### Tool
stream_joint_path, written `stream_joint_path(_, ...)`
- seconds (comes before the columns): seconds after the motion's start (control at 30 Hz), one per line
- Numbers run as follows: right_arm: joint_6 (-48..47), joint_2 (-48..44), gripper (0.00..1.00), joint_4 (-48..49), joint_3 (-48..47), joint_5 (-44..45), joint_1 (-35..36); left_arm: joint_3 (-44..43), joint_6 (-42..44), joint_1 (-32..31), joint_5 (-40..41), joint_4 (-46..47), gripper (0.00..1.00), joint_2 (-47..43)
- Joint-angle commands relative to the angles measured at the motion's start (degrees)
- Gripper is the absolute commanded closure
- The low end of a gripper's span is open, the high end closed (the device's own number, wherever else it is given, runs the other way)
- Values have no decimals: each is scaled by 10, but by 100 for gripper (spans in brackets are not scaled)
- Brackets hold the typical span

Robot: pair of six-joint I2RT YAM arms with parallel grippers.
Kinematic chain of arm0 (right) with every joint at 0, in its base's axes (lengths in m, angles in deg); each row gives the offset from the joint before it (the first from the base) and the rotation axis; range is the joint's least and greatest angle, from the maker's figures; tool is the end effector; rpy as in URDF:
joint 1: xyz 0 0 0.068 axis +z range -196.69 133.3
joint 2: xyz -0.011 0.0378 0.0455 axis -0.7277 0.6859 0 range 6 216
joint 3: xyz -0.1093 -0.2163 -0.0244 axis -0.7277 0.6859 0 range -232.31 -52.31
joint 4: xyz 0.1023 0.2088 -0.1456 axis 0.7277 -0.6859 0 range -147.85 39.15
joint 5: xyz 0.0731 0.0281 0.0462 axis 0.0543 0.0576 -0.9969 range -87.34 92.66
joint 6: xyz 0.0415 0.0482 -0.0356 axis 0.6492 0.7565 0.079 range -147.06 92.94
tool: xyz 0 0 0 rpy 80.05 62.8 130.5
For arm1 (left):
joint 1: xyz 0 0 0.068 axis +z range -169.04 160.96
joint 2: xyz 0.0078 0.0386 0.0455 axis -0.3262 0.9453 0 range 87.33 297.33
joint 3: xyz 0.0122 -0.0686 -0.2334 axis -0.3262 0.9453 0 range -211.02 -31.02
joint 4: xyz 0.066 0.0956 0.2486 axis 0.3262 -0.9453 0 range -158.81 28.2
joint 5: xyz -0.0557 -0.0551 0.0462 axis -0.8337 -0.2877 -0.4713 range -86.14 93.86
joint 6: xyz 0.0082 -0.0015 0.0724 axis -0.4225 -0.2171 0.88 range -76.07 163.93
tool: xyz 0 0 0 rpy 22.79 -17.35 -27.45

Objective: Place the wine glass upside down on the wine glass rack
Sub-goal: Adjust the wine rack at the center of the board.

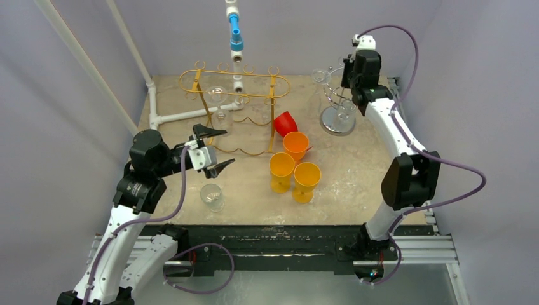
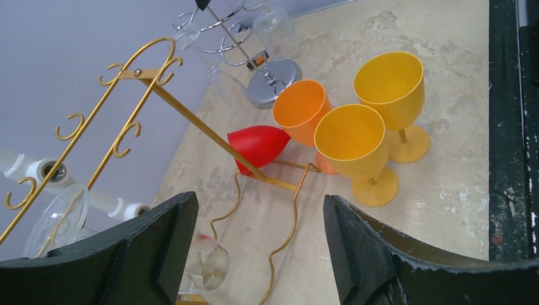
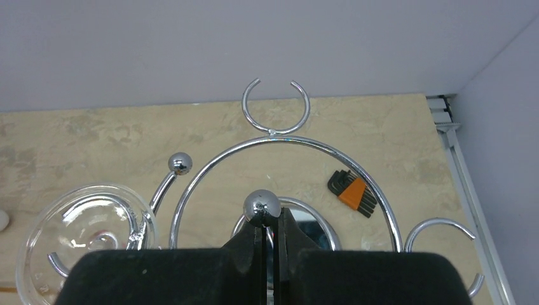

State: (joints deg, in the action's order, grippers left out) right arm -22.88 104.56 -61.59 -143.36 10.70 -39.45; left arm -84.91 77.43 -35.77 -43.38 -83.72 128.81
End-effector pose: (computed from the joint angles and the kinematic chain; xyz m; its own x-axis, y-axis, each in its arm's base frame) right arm 0.4439 0.0479 0.3282 -0.3094 0.0334 -0.9503 0.0295 0.9992 0.0256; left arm 0.1771 -0.0996 0.3635 0.3588 0.2833 -0.8894 0.8285 0.3421 0.4433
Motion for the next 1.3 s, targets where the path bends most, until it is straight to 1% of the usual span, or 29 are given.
stream_joint_path(0.0,81,-39,100,0,-17,129,38,-22,-16,2,0,13,23,-8)
stream_joint_path(0.13,120,-36,100,-21,-34,171,42,-23,-15,2,0,11,23,-11)
stream_joint_path(0.3,121,-14,100,-40,-62,151,43,-22,-14,2,0,10,23,-12)
stream_joint_path(0.4,129,-2,100,-64,-84,173,45,-19,-13,2,0,10,23,-14)
stream_joint_path(0.53,147,-3,100,-59,-76,227,61,-13,-20,2,-3,19,23,-12)
stream_joint_path(0.63,154,2,99,-54,-74,214,67,-13,-25,2,-3,22,23,-11)
stream_joint_path(0.67,151,3,92,-54,-76,204,67,-15,-25,2,-2,21,23,-12)
stream_joint_path(0.73,143,-1,70,-59,-77,170,65,-14,-21,2,0,16,23,-14)
stream_joint_path(0.8,111,-10,54,-61,-75,153,61,-14,-19,2,2,12,23,-17)
stream_joint_path(0.83,95,-15,43,-61,-73,139,59,-13,-19,2,2,10,23,-17)
stream_joint_path(0.9,58,-27,29,-64,-68,98,50,-11,-18,2,1,10,23,-18)
stream_joint_path(0.93,42,-32,24,-65,-63,73,42,-11,-19,2,1,11,23,-18)
stream_joint_path(1.03,3,-49,16,-69,-47,-37,1,-10,-24,2,-1,14,23,-16)
stream_joint_path(1.07,-8,-53,15,-67,-38,-100,-14,-11,-25,2,-2,15,23,-16)
stream_joint_path(1.13,-29,-59,17,-62,-26,-188,-44,-11,-26,2,-2,18,23,-14)
stream_joint_path(1.17,-38,-64,18,-54,-16,-212,-51,-12,-26,2,-2,18,23,-14)
stream_joint_path(1.27,-85,-71,21,-39,2,-228,-54,-15,-27,2,-3,18,23,-10)
